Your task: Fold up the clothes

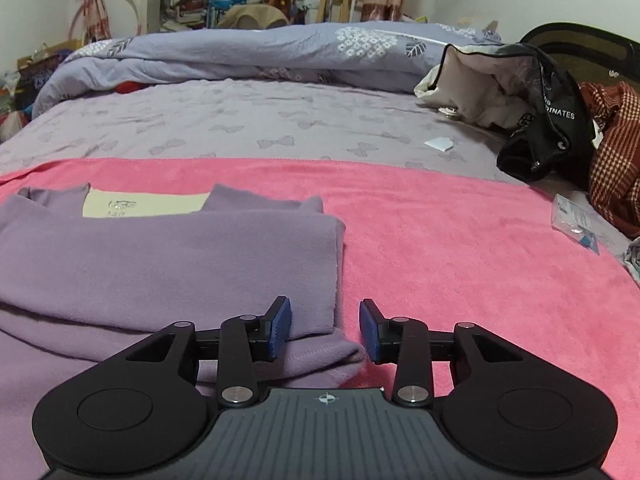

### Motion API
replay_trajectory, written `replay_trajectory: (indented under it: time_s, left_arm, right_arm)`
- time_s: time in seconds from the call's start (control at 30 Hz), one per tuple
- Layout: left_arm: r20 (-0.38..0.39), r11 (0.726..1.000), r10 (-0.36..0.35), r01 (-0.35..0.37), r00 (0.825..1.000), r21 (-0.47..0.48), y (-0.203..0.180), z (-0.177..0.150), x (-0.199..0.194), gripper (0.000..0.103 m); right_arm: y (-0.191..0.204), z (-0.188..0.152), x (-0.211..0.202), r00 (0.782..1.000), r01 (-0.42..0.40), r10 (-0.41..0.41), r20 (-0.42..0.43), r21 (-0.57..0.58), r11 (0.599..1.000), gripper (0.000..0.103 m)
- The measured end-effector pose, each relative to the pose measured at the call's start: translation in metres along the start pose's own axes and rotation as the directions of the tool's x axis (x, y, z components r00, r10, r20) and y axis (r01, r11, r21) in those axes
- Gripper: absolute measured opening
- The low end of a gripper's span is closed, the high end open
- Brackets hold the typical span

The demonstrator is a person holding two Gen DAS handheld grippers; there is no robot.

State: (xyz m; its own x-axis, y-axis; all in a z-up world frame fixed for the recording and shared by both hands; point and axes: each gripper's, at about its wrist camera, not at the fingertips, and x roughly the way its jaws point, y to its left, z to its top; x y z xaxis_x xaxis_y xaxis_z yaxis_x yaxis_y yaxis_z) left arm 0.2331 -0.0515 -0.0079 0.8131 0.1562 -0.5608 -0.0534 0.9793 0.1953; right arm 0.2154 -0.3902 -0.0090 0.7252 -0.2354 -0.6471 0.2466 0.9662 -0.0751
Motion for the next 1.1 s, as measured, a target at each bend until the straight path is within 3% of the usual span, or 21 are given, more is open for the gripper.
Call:
replay_trajectory:
  time_s: [0.17, 0.23, 0.3, 0.33, 0.43, 0.5, 0.53, 0.67, 0.77, 0.8, 0.87, 0.97, 1.1]
  left_arm:
    - [0.004, 0.988, 0.08, -0.079, 0.997, 0.135, -0.009, -0.009, -0.02, 0.103]
    - [-0.009, 0.994, 0.069, -0.068, 0.998, 0.083, 0.003, -0.01, -0.026, 0.103]
    - [0.005, 0.992, 0.105, -0.105, 0.994, 0.076, 0.009, -0.006, -0.032, 0.1]
    - [0.04, 0.99, 0.1, -0.103, 0.994, 0.094, 0.01, -0.002, -0.037, 0.099]
    - [0.173, 0.984, -0.032, 0.001, 0.984, 0.176, -0.001, 0.003, -0.045, 0.102]
    - [0.09, 0.968, -0.026, 0.003, 0.996, 0.251, -0.018, -0.002, -0.019, 0.102]
    - [0.059, 0.961, -0.022, 0.005, 0.998, 0.277, -0.025, -0.005, -0.008, 0.102]
    - [0.054, 0.974, -0.055, 0.042, 0.997, 0.223, -0.016, -0.009, -0.006, 0.102]
    - [0.034, 0.983, -0.112, 0.106, 0.993, 0.151, -0.002, -0.007, -0.003, 0.102]
    - [0.028, 0.984, -0.132, 0.128, 0.991, 0.124, 0.003, -0.007, -0.001, 0.102]
    - [0.014, 0.982, -0.18, 0.179, 0.984, 0.06, 0.015, -0.008, 0.002, 0.102]
    - [0.003, 0.969, -0.243, 0.243, 0.97, -0.033, 0.034, -0.011, 0.004, 0.102]
    - [0.01, 0.963, -0.263, 0.263, 0.965, -0.054, 0.039, -0.012, 0.001, 0.102]
  right_arm:
    - [-0.002, -0.003, 0.003, 1.0, 0.018, -0.018, 0.002, 0.012, 1.0, 0.048]
    - [-0.002, 0.001, -0.005, 0.999, 0.031, -0.031, 0.015, 0.02, 0.999, 0.048]
    - [0.004, 0.01, -0.026, 0.996, 0.021, -0.02, 0.09, -0.008, 1.0, 0.047]
    - [0.008, 0.016, -0.036, 0.992, 0.002, 0.002, 0.123, -0.028, 1.0, 0.047]
    - [0.039, 0.045, -0.051, 0.973, -0.163, 0.178, 0.149, -0.112, 0.98, 0.048]
    - [0.072, 0.067, -0.048, 0.932, -0.337, 0.352, 0.083, -0.157, 0.928, 0.052]
    - [0.094, 0.075, -0.043, 0.916, -0.383, 0.399, 0.048, -0.189, 0.904, 0.052]
    - [0.196, 0.092, -0.019, 0.877, -0.472, 0.472, -0.089, -0.34, 0.813, 0.054]
    - [0.271, 0.09, 0.005, 0.865, -0.499, 0.466, -0.185, -0.412, 0.763, 0.057]
    - [0.292, 0.086, 0.013, 0.879, -0.474, 0.432, -0.2, -0.44, 0.762, 0.046]
    - [0.319, 0.078, 0.027, 0.945, -0.326, 0.28, -0.167, -0.504, 0.8, 0.01]
    - [0.306, 0.083, 0.025, 0.967, -0.255, 0.241, -0.088, -0.44, 0.861, 0.009]
    - [0.26, 0.087, 0.013, 0.98, -0.196, 0.192, -0.046, -0.342, 0.919, 0.01]
